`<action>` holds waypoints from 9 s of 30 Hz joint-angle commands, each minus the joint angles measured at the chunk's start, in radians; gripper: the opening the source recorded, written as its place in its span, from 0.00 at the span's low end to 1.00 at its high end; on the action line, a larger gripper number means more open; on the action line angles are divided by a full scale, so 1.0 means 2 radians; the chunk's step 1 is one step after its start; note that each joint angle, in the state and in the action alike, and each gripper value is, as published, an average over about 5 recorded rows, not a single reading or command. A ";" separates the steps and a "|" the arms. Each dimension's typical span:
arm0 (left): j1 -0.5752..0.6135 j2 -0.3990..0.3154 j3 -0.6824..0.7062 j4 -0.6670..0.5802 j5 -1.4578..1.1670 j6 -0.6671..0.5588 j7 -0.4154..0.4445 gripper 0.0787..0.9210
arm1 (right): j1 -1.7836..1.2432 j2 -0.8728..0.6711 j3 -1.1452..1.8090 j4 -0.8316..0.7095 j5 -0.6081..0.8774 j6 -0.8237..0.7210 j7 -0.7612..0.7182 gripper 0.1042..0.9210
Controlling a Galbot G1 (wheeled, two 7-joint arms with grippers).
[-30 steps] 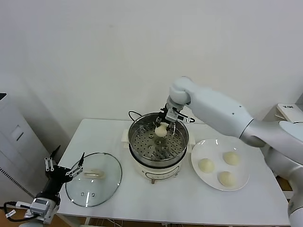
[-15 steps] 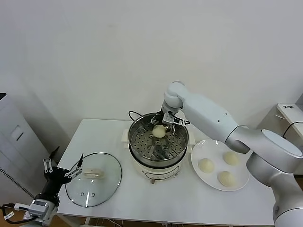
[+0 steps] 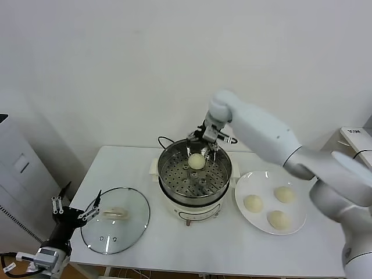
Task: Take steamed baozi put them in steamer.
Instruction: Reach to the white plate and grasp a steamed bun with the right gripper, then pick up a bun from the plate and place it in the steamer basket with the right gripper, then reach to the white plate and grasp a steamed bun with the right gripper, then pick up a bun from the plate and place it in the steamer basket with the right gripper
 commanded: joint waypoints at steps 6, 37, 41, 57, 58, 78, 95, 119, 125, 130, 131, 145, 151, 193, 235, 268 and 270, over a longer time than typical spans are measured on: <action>-0.002 -0.006 0.000 -0.008 0.000 0.000 -0.001 0.88 | 0.113 -0.130 -0.174 -0.059 0.309 -0.273 -0.049 0.88; 0.009 -0.009 0.003 -0.015 0.005 0.003 -0.001 0.88 | -0.204 -0.244 0.006 0.105 0.152 -0.255 0.054 0.88; 0.011 -0.009 0.000 -0.015 0.005 0.002 -0.001 0.88 | -0.210 -0.232 0.008 0.098 0.152 -0.257 0.056 0.88; 0.013 -0.006 -0.002 -0.017 0.005 0.004 -0.001 0.88 | -0.228 -0.204 0.028 0.060 0.110 -0.255 0.061 0.83; 0.013 -0.006 -0.002 -0.017 0.005 0.004 -0.001 0.88 | -0.228 -0.202 0.028 0.058 0.110 -0.255 0.061 0.82; 0.014 -0.007 -0.007 -0.021 0.005 0.004 -0.001 0.88 | -0.029 -0.258 -0.101 0.113 0.259 -0.264 0.039 0.37; 0.006 -0.015 -0.004 -0.020 0.003 0.004 -0.001 0.88 | 0.220 -0.173 -0.273 0.214 0.498 -0.373 0.025 0.42; 0.006 -0.016 0.000 -0.020 0.003 0.004 0.000 0.88 | 0.013 0.024 -0.208 0.111 0.446 -0.457 0.209 0.47; 0.004 -0.016 0.001 -0.018 0.003 0.005 0.000 0.88 | 0.003 0.034 -0.203 0.100 0.438 -0.454 0.220 0.49; 0.004 -0.014 0.002 -0.018 0.003 0.005 0.000 0.88 | 0.008 0.027 -0.204 0.104 0.436 -0.455 0.221 0.55; 0.004 -0.013 0.002 -0.018 0.003 0.005 0.000 0.88 | 0.011 0.023 -0.204 0.106 0.435 -0.456 0.220 0.57; 0.006 -0.013 0.003 -0.021 0.004 0.004 0.003 0.88 | 0.129 -0.131 -0.161 0.133 0.382 -0.402 0.028 0.88; 0.004 -0.013 0.004 -0.021 0.004 0.005 0.002 0.88 | 0.144 -0.207 -0.163 0.109 0.285 -0.329 -0.075 0.88; 0.017 -0.035 0.011 -0.020 0.027 0.000 0.003 0.88 | -0.242 -0.279 0.032 0.116 0.075 -0.252 -0.023 0.88; 0.011 -0.035 0.011 -0.032 0.024 0.008 0.000 0.88 | 0.167 -0.156 -0.160 0.269 0.185 -0.152 -0.038 0.47; 0.012 -0.046 0.011 -0.033 0.027 0.005 0.001 0.88 | -0.076 -0.068 -0.064 0.320 -0.138 0.075 -0.014 0.51; 0.012 -0.046 0.011 -0.032 0.027 0.005 0.001 0.88 | -0.075 -0.068 -0.058 0.316 -0.140 0.079 -0.014 0.55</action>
